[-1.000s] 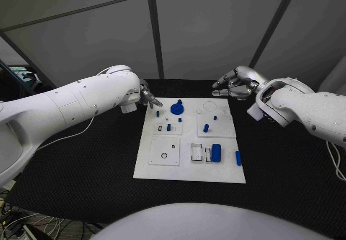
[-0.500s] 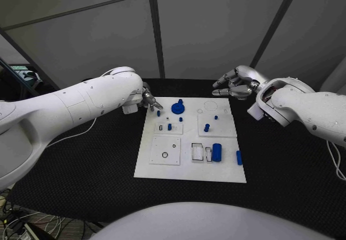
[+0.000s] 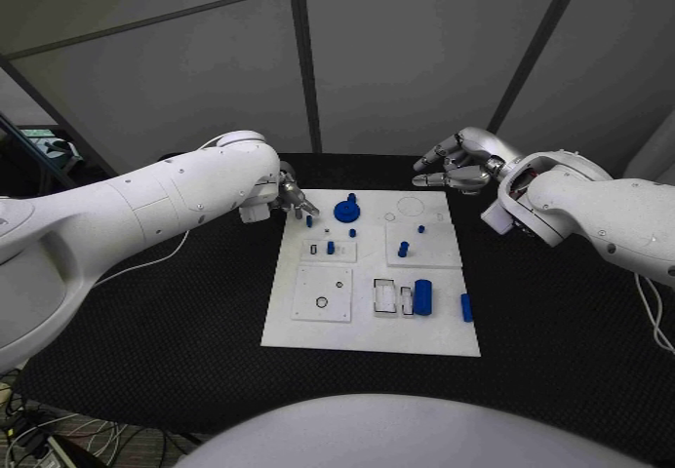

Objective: Assemble the parts on the task board

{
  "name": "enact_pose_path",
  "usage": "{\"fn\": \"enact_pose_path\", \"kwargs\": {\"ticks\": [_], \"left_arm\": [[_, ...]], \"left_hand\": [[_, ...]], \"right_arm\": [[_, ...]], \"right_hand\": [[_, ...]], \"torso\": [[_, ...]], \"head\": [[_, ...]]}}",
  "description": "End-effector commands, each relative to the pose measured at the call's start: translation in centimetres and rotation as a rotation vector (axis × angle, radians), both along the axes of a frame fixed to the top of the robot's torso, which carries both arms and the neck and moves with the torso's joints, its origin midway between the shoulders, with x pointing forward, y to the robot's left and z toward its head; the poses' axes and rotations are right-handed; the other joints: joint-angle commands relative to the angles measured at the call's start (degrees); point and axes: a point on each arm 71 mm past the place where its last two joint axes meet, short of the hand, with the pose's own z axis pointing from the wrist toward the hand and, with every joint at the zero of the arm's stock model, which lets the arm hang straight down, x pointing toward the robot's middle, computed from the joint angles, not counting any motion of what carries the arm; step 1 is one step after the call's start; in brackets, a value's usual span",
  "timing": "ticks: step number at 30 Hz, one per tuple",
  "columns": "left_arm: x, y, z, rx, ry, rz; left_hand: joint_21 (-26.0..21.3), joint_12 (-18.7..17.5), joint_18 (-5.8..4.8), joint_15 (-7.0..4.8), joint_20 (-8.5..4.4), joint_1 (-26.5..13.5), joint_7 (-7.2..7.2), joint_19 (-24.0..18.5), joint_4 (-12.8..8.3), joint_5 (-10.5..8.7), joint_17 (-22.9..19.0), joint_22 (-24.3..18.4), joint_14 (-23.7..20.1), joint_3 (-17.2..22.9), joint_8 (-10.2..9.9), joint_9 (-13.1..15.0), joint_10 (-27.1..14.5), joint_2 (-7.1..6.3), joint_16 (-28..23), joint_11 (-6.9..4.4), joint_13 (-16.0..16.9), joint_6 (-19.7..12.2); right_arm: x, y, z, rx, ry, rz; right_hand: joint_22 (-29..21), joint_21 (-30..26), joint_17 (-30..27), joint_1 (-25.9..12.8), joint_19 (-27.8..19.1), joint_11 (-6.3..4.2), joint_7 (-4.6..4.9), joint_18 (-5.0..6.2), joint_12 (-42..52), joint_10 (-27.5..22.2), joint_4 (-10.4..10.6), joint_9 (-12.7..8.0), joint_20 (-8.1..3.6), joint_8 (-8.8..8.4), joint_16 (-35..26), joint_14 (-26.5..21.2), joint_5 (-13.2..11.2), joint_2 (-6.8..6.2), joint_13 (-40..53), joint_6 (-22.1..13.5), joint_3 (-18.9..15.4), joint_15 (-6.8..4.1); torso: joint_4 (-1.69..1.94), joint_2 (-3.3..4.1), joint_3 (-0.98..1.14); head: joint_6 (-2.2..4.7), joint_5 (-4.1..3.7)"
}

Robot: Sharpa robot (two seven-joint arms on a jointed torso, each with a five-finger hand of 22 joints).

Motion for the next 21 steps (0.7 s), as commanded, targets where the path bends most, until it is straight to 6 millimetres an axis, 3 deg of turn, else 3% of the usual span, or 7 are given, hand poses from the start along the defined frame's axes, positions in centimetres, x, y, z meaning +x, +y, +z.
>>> {"fn": "enact_pose_path", "kwargs": {"ticks": [1, 16, 21], "left_arm": [[-0.04, -0.30, 0.00, -0.001, 0.014, -0.034], [-0.10, -0.54, -0.23, -0.005, 0.021, -0.050], [-0.04, -0.58, -0.22, -0.012, 0.009, -0.047]], "left_hand": [[0.2, 0.2, -0.20, -0.10, 0.23, 0.9, -0.14, 0.4, -0.3, 0.16, 10.1, 0.1, 4.4, -0.3, 0.3, -0.1, 0.2, 0.29, -0.1, -0.43, 0.1, 0.7], [0.4, 0.4, -0.26, -0.29, 0.08, 2.4, -0.37, 0.5, -0.7, 0.16, 10.1, 0.5, 4.4, -0.1, 0.4, -0.3, 0.4, 1.33, -0.1, -0.67, 0.2, 1.2], [0.5, 0.5, -0.27, -0.36, 0.01, 3.3, -0.46, 0.5, -0.9, 0.19, 10.2, 0.6, 4.4, 0.3, 0.3, -0.4, 0.4, 2.38, -0.1, -0.75, 0.2, 1.3]], "right_arm": [[-0.01, 0.14, 0.13, 0.001, -0.002, 0.011], [0.01, 0.30, 0.10, 0.000, 0.000, 0.014], [0.02, 0.34, 0.10, 0.000, 0.000, 0.015]], "right_hand": [[-0.1, -0.3, 5.2, -0.7, -0.4, -0.25, 0.09, 0.36, -0.3, 0.4, -0.1, -0.1, 0.04, 0.21, -0.2, 3.5, 0.2, 0.00, 2.2, -0.3, -0.4, -0.30], [0.0, -0.3, 5.3, -0.7, -0.4, -0.26, 0.08, 0.36, -0.3, 0.4, -0.1, -0.1, 0.03, 0.24, -0.2, 3.5, 0.2, 0.09, 2.3, -0.3, -0.4, -0.31], [0.0, -0.3, 5.3, -0.7, -0.4, -0.26, 0.08, 0.36, -0.3, 0.4, -0.1, -0.1, 0.03, 0.24, -0.2, 3.5, 0.2, 0.09, 2.3, -0.3, -0.4, -0.31]], "torso": [[0.02, 0.00, -0.01], [0.02, -0.03, -0.01], [0.04, -0.01, 0.01]], "head": [[0.00, -0.11], [0.00, -0.16], [0.00, -0.17]]}}
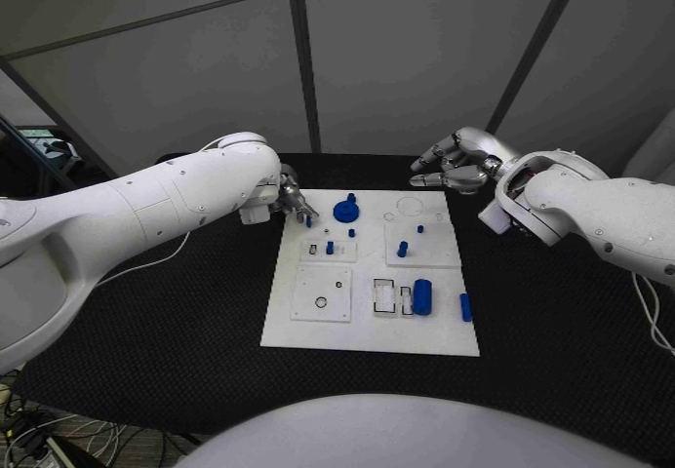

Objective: Assemble the parts on the task board

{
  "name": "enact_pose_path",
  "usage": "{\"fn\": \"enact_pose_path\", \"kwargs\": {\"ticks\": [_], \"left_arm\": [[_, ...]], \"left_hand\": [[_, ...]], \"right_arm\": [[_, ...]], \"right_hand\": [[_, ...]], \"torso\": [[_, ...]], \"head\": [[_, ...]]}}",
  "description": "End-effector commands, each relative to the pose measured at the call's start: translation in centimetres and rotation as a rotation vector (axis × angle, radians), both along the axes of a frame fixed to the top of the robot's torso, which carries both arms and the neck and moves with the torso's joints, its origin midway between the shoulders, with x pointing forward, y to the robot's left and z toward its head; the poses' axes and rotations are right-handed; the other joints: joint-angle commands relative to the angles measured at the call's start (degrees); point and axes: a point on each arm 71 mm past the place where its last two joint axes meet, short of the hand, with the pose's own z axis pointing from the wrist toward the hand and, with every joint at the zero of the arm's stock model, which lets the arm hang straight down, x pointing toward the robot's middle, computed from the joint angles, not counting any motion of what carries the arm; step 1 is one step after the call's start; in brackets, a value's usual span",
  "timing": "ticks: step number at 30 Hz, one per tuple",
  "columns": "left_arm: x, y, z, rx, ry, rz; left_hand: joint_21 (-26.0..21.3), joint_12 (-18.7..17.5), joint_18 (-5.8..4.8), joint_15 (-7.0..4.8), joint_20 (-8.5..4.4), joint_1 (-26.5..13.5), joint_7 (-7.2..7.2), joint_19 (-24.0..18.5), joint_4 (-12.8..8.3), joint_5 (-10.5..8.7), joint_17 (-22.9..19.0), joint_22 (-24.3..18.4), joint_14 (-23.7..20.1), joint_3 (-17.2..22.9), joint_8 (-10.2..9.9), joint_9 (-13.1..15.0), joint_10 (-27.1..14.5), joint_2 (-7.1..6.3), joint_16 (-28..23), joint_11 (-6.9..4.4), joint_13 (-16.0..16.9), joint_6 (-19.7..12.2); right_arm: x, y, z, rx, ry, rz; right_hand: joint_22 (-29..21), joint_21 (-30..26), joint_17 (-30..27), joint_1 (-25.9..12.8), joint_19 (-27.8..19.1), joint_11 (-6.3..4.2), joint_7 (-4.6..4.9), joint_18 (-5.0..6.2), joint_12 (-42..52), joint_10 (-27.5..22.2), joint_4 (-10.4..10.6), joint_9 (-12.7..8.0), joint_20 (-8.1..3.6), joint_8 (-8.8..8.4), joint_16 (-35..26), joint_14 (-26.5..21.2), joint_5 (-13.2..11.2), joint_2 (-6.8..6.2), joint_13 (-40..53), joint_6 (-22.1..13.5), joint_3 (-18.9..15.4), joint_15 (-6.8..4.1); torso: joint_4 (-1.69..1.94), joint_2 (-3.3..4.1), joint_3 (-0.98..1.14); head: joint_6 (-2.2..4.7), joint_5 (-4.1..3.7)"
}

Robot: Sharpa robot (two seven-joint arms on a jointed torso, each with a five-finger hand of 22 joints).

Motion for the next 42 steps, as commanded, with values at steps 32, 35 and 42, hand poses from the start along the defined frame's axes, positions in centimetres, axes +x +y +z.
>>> {"fn": "enact_pose_path", "kwargs": {"ticks": [32, 35, 42], "left_arm": [[-0.7, 0.6, 0.3, -0.140, -0.024, 0.027], [-1.1, 0.8, 0.6, -0.164, -0.040, 0.039], [-2.7, 1.0, 1.2, -0.213, -0.073, 0.047]], "left_hand": [[0.4, -1.4, -0.30, -0.46, -0.15, 2.7, 0.15, 0.3, -10.9, -4.07, 10.2, 0.8, 4.4, 31.1, 3.4, 2.2, 0.3, 0.35, -0.2, -0.42, -2.2, -1.3], [0.3, -1.3, -0.28, -0.50, -0.19, 2.1, 0.08, 0.3, -11.3, -4.04, 10.2, 0.7, 4.4, 32.4, 3.9, 2.6, 0.5, -0.11, -0.2, -0.51, -2.1, -1.5], [0.4, -0.7, -0.30, -0.71, -0.37, 1.0, -0.17, 0.4, -12.3, -3.27, 10.2, 0.9, 4.4, 35.0, 5.3, 3.7, 1.4, -1.48, -0.1, -0.76, -1.5, -1.5]], "right_arm": [[0.0, 0.0, 0.1, -0.003, 0.003, 0.010], [0.1, -0.2, 0.1, -0.004, 0.002, 0.006], [0.2, -0.4, 0.0, -0.006, 0.000, 0.000]], "right_hand": [[-0.1, -0.4, 5.3, -0.6, -0.3, -0.28, 0.06, 0.35, -0.3, 0.4, -0.1, -0.1, -0.01, 0.34, -0.3, 3.5, 1.1, 0.35, 2.3, -0.3, -0.4, -0.35], [-0.1, -0.4, 5.3, -0.6, -0.3, -0.29, 0.07, 0.35, -0.3, 0.4, -0.1, -0.1, -0.02, 0.35, -0.3, 3.5, 1.3, 0.37, 2.3, -0.3, -0.4, -0.35], [-0.1, -0.4, 5.3, -0.6, -0.3, -0.29, 0.07, 0.35, -0.3, 0.4, -0.1, -0.1, -0.02, 0.35, -0.3, 3.5, 1.3, 0.37, 2.3, -0.3, -0.4, -0.35]], "torso": [[0.22, -0.13, -0.01], [0.33, -0.20, -0.01], [0.27, -0.19, 0.02]], "head": [[0.00, -0.08], [0.00, 0.04], [0.00, 0.12]]}}
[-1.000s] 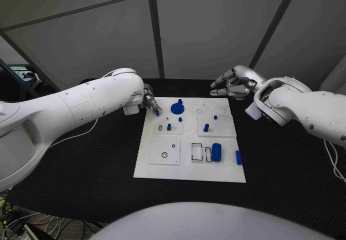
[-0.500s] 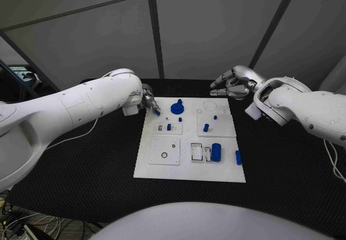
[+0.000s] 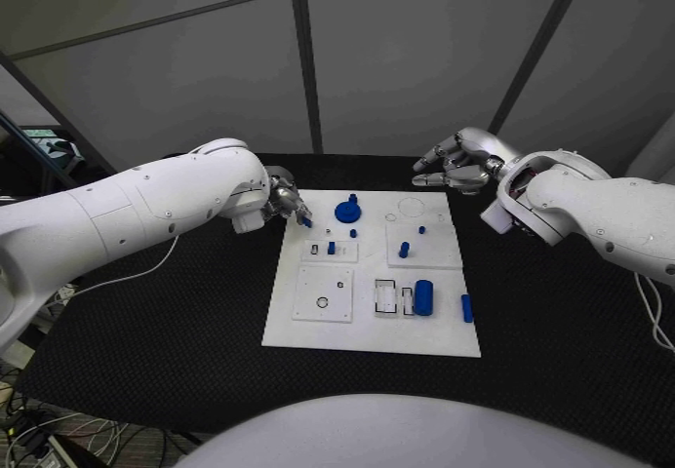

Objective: Assemble the parts on the task board

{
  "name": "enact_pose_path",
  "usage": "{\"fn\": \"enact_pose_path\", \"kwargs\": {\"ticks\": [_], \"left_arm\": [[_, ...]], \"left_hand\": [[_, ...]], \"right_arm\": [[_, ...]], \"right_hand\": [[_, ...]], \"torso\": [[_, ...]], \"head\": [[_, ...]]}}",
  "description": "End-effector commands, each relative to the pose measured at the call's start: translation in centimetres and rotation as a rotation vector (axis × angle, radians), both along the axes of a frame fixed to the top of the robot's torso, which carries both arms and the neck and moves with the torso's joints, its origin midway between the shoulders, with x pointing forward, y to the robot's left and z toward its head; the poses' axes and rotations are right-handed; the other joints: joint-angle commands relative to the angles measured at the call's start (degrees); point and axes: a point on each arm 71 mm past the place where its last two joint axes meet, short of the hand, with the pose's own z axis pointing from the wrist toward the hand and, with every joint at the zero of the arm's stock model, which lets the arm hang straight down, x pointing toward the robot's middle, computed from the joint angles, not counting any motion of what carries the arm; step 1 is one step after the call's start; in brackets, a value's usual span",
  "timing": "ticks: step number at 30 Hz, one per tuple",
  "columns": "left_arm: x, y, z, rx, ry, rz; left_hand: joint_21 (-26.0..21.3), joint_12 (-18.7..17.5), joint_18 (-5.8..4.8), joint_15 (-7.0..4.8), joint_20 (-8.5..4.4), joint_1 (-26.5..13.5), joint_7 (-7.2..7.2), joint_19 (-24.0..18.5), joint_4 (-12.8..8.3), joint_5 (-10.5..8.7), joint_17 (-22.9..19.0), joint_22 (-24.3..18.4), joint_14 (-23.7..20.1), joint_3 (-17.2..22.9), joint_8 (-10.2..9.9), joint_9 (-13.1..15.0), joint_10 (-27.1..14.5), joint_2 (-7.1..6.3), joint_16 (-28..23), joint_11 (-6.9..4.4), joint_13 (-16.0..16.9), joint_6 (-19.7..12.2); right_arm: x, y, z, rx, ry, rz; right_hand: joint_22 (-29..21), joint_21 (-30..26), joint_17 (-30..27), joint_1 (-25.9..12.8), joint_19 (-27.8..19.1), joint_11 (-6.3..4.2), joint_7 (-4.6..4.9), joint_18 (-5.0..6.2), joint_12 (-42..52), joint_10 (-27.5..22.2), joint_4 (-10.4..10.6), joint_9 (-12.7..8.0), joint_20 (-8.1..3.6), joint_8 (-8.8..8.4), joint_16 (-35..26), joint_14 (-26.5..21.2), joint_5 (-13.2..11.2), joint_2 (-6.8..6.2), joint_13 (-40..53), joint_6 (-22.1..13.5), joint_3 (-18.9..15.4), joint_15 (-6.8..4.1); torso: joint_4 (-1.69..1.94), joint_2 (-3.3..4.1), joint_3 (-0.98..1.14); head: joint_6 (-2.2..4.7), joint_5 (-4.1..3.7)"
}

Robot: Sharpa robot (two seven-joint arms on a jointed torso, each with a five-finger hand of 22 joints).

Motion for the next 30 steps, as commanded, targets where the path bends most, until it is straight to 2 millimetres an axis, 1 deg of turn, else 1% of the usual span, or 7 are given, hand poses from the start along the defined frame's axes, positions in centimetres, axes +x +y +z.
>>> {"fn": "enact_pose_path", "kwargs": {"ticks": [1, 5, 10, 14, 18, 21, 30], "left_arm": [[-0.6, -0.3, 0.4, -0.064, -0.039, 0.040], [-1.7, -0.5, 0.4, -0.075, -0.054, 0.036], [-2.6, -0.9, 0.1, -0.040, -0.087, 0.003], [-3.1, -1.3, -0.2, 0.005, -0.113, -0.033], [-3.5, -1.5, -0.5, 0.047, -0.128, -0.064], [-3.7, -1.7, -0.7, 0.074, -0.136, -0.081], [-4.1, -2.0, -1.1, 0.110, -0.129, -0.102]], "left_hand": [[0.2, 0.3, -0.31, -0.48, -0.42, -0.7, -0.34, 0.4, -6.5, 0.53, 10.2, 0.2, 4.3, 7.3, 0.7, 0.4, 0.8, -0.64, -0.1, -0.10, 0.2, -0.3], [0.3, 0.6, -0.34, -0.59, -0.51, -1.1, -0.45, 0.5, -6.8, 1.00, 10.3, 0.4, 4.3, 8.5, 1.2, 0.8, 1.3, -1.29, -0.1, -0.22, 0.5, -0.2], [0.4, 0.8, -0.36, -0.69, -0.59, -1.3, -0.56, 0.6, -7.1, 1.49, 10.3, 0.5, 4.3, 9.2, 1.6, 1.2, 1.7, -1.95, -0.1, -0.34, 0.8, -0.1], [0.4, 0.9, -0.36, -0.78, -0.66, -1.5, -0.65, 0.6, -7.4, 2.00, 10.3, 0.5, 4.3, 9.7, 2.0, 1.4, 2.0, -2.48, -0.1, -0.44, 0.8, 0.0], [0.4, 1.0, -0.38, -0.87, -0.73, -1.6, -0.75, 0.7, -7.5, 2.82, 10.3, 0.6, 4.3, 10.2, 2.3, 1.6, 2.4, -3.08, -0.1, -0.54, 1.0, 0.1], [0.6, 1.3, -0.42, -0.96, -0.81, -1.8, -0.85, 0.8, -7.6, 3.83, 10.3, 0.8, 4.3, 10.5, 2.6, 1.9, 2.8, -3.58, -0.1, -0.63, 1.4, 0.3], [1.0, 1.6, -0.56, -1.04, -0.89, -1.9, -0.94, 1.0, -7.6, 4.63, 10.3, 1.4, 4.4, 10.8, 2.9, 2.1, 3.2, -3.97, 0.0, -0.72, 1.8, 0.4]], "right_arm": [[0.1, -0.1, 0.1, 0.000, -0.004, 0.006], [0.1, -0.1, 0.1, -0.001, -0.004, 0.004], [0.1, -0.1, 0.1, -0.001, -0.004, 0.005], [0.1, -0.1, 0.1, -0.001, -0.004, 0.005], [0.1, 0.0, 0.1, 0.000, -0.004, 0.006], [0.1, 0.0, 0.1, -0.001, -0.003, 0.008], [0.1, 0.1, 0.1, -0.008, -0.006, 0.017]], "right_hand": [[0.0, -0.2, 5.3, -0.3, -0.3, -0.29, 0.07, 0.35, -0.3, 0.4, 0.0, -0.1, -0.02, 0.35, -0.3, 3.5, 0.4, 0.06, 2.3, -0.3, -0.3, -0.35], [0.0, -0.2, 5.3, -0.3, -0.3, -0.29, 0.07, 0.35, -0.3, 0.4, 0.0, -0.1, -0.02, 0.35, -0.3, 3.5, 0.5, 0.05, 2.3, -0.3, -0.3, -0.35], [0.0, -0.2, 5.3, -0.3, -0.3, -0.29, 0.07, 0.35, -0.3, 0.4, 0.0, -0.1, -0.02, 0.35, -0.3, 3.5, 0.5, 0.05, 2.3, -0.3, -0.3, -0.35], [0.0, -0.2, 5.3, -0.3, -0.3, -0.29, 0.07, 0.35, -0.3, 0.4, 0.0, -0.1, -0.02, 0.35, -0.3, 3.5, 0.5, 0.05, 2.3, -0.3, -0.3, -0.35], [0.0, -0.2, 5.3, -0.3, -0.3, -0.29, 0.07, 0.35, -0.3, 0.4, 0.0, -0.1, -0.02, 0.35, -0.3, 3.5, 0.5, 0.05, 2.3, -0.3, -0.3, -0.35], [0.0, -0.2, 5.3, -0.3, -0.3, -0.29, 0.07, 0.35, -0.3, 0.4, 0.0, -0.1, -0.02, 0.35, -0.3, 3.5, 0.5, 0.05, 2.3, -0.3, -0.3, -0.35], [0.0, -0.2, 5.3, -0.3, -0.3, -0.29, 0.07, 0.35, -0.3, 0.4, 0.0, -0.1, -0.02, 0.35, -0.3, 3.5, 0.5, 0.05, 2.3, -0.3, -0.3, -0.35]], "torso": [[-0.03, 0.01, 0.02], [0.06, 0.02, 0.03], [-0.11, 0.04, -0.05], [-0.15, 0.07, -0.07], [-0.14, 0.06, -0.06], [-0.14, 0.10, -0.07], [-0.13, 0.15, -0.08]], "head": [[0.01, 0.16], [0.01, 0.25], [0.01, 0.47], [0.01, 0.52], [0.01, 0.53], [0.01, 0.56], [0.01, 0.54]]}}
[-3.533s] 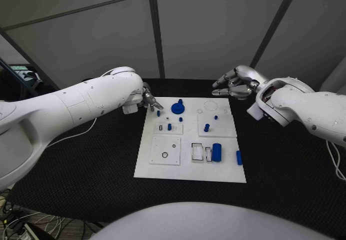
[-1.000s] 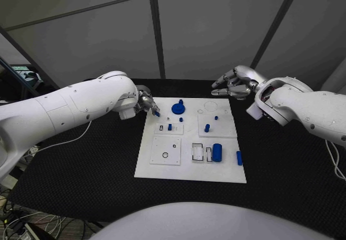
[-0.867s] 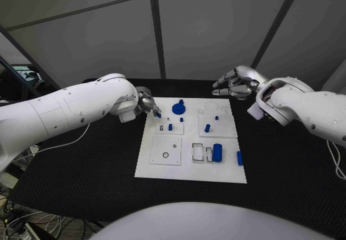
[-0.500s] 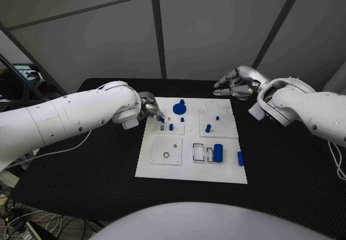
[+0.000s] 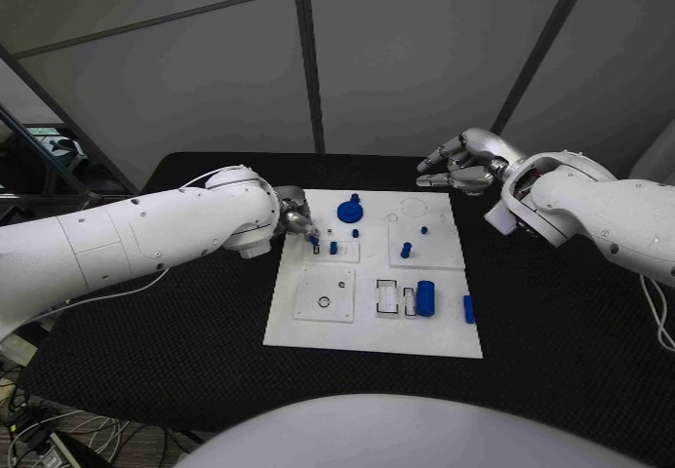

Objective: Assemble the parts on the task board

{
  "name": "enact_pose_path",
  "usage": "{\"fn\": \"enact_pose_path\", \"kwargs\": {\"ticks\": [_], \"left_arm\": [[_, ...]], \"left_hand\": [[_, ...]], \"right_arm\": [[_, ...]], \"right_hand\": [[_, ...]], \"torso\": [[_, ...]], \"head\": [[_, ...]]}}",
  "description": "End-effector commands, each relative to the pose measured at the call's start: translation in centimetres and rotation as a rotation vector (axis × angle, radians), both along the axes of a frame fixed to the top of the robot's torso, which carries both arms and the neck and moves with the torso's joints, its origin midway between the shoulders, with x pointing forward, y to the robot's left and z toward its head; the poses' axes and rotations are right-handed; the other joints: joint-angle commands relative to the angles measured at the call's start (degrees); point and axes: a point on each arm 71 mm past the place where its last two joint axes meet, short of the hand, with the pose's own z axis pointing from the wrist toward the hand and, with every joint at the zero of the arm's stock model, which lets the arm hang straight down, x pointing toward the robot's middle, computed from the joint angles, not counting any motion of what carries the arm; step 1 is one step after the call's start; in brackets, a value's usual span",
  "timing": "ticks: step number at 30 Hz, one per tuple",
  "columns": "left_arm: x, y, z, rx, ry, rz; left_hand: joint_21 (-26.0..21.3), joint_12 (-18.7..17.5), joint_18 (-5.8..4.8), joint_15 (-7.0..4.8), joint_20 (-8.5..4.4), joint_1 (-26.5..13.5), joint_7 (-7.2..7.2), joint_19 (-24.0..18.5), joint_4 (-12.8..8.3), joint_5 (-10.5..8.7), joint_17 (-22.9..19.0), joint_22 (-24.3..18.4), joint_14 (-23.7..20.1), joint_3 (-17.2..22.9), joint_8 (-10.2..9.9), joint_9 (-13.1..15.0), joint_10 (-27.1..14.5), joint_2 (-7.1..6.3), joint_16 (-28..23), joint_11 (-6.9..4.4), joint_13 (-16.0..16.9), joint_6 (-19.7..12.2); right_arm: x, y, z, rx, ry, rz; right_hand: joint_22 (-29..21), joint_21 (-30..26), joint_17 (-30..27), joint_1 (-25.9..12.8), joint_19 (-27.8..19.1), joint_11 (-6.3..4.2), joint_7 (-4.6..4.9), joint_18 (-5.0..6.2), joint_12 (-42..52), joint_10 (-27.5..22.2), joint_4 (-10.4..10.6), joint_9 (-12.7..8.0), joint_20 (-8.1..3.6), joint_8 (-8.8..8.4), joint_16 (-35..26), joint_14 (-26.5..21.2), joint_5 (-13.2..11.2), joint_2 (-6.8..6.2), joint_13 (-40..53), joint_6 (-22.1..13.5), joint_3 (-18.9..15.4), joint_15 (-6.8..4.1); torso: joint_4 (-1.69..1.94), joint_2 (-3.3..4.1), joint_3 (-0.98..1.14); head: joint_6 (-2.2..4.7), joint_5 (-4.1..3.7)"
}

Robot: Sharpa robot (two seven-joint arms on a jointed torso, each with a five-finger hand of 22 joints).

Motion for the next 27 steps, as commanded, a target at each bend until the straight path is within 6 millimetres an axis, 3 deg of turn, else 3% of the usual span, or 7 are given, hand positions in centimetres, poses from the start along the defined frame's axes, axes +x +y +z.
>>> {"fn": "enact_pose_path", "kwargs": {"ticks": [1, 27], "left_arm": [[0.0, -0.1, 0.0, 0.045, -0.020, -0.011], [-1.2, -0.7, -0.8, 0.072, 0.035, -0.049]], "left_hand": [[0.4, 0.2, -0.55, -0.40, -0.25, 0.1, -0.40, 0.8, -6.6, 0.44, 10.3, 0.2, 4.5, 7.0, 0.4, 0.1, 1.2, -0.58, 0.0, -0.65, 0.1, 0.2], [0.6, 0.5, -0.61, -0.58, -0.43, -0.3, -0.61, 1.0, -6.6, 2.47, 10.4, 0.5, 4.6, 7.5, 1.0, 0.7, 1.9, -1.44, 0.0, -0.87, 0.5, 0.5]], "right_arm": [[0.0, 0.2, 0.1, -0.005, -0.007, 0.016], [0.0, 0.1, 0.1, -0.007, -0.007, 0.017]], "right_hand": [[-0.1, -0.2, 5.3, -0.3, -0.3, -0.29, 0.07, 0.35, -0.3, 0.4, 0.0, -0.1, -0.02, 0.35, -0.3, 3.5, 0.2, 0.06, 2.3, -0.3, -0.3, -0.35], [-0.1, -0.3, 5.3, -0.4, -0.3, -0.29, 0.06, 0.36, -0.4, 0.4, 0.1, -0.1, -0.02, 0.36, -0.3, 3.5, 0.3, 0.04, 2.2, -0.3, -0.4, -0.36]], "torso": [[0.00, 0.04, -0.02], [0.00, 0.00, 0.00]], "head": [[0.01, 0.01], [0.01, 0.20]]}}
